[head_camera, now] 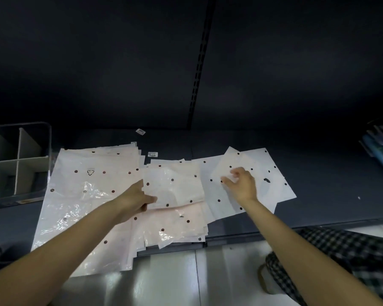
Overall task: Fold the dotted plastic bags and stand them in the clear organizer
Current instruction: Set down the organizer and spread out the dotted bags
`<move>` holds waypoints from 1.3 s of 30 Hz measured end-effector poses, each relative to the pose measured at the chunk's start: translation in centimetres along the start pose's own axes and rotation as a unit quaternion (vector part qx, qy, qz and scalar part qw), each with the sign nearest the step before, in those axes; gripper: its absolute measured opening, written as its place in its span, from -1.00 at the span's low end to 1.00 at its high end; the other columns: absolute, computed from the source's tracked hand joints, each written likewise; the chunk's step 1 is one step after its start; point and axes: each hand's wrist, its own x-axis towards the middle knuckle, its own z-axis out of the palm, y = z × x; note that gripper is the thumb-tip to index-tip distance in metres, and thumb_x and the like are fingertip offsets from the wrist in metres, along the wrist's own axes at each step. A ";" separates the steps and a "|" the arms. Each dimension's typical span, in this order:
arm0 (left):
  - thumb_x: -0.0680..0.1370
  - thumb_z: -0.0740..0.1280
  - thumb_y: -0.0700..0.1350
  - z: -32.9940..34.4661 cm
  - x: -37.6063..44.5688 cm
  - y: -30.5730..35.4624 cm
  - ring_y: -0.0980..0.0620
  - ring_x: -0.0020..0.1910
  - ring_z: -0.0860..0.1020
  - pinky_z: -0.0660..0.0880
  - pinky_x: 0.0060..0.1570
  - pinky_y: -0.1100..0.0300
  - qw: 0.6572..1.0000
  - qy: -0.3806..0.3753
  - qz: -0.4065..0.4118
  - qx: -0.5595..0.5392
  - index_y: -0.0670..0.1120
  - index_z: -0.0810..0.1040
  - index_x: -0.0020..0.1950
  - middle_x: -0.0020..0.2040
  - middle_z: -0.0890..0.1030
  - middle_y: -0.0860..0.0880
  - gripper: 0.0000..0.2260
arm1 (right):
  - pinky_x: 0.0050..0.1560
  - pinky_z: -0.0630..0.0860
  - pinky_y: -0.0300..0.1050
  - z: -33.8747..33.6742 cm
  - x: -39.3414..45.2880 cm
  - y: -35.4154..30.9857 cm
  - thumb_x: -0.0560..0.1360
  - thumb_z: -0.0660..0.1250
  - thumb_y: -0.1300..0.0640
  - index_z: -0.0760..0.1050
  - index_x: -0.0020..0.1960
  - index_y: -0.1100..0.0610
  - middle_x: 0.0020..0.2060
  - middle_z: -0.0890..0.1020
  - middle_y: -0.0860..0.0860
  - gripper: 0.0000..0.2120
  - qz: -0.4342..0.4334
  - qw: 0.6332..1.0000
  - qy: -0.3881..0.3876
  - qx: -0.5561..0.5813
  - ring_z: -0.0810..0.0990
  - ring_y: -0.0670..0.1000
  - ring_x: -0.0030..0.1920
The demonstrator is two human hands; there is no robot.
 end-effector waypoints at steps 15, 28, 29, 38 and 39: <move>0.64 0.15 -0.21 0.5 2.1 -0.1 -0.05 -0.23 0.48 0.49 -0.21 0.16 0.996 0.048 -0.008 0.075 -0.11 0.40 0.26 -0.10 0.55 -0.15 -0.79 | 0.03 0.49 -0.02 -0.2 1.3 5.6 0.59 0.17 0.09 0.49 0.08 0.23 0.05 0.54 0.14 -0.77 -0.039 0.970 -0.008 -0.238 0.46 0.14 0.14; 0.56 0.25 -0.28 0.2 3.4 -2.3 -0.09 0.02 0.49 0.43 0.03 0.10 0.930 0.288 0.155 0.166 -0.08 0.34 0.38 0.11 0.50 -0.12 -0.60 | -0.13 0.50 -0.05 -0.8 1.8 5.3 0.57 0.16 0.17 0.47 -0.03 0.27 -0.08 0.58 0.16 -0.81 -0.023 0.974 0.019 -0.226 0.53 0.15 -0.05; 0.56 0.26 -0.27 0.3 3.2 -2.1 -0.06 0.00 0.49 0.43 0.00 0.16 0.928 0.288 0.172 0.164 -0.09 0.36 0.36 0.09 0.50 -0.11 -0.62 | -0.19 0.48 -0.08 -0.7 1.6 4.4 0.56 0.16 0.17 0.46 -0.04 0.27 -0.12 0.58 0.16 -0.82 -0.011 0.981 0.027 -0.191 0.54 0.15 -0.11; 0.44 0.46 -0.06 4.8 0.4 -1.0 0.02 0.12 0.55 0.50 0.04 0.23 0.986 -0.059 0.124 0.094 0.08 0.22 0.41 0.15 0.49 0.00 -0.37 | -0.38 0.45 -0.25 5.3 -3.6 -8.2 0.52 0.21 0.20 0.40 -0.22 0.12 -0.36 0.59 0.05 -0.86 0.056 0.948 -0.207 0.235 0.52 -0.05 -0.42; 0.44 0.47 -0.11 5.1 0.6 -1.2 -0.03 0.11 0.56 0.52 0.01 0.19 0.986 -0.019 0.134 0.096 0.02 0.24 0.40 0.13 0.53 -0.03 -0.38 | -0.36 0.46 -0.29 5.8 -4.0 -8.5 0.52 0.24 0.17 0.42 -0.20 0.10 -0.33 0.60 0.03 -0.88 0.035 0.944 -0.224 0.238 0.53 -0.09 -0.40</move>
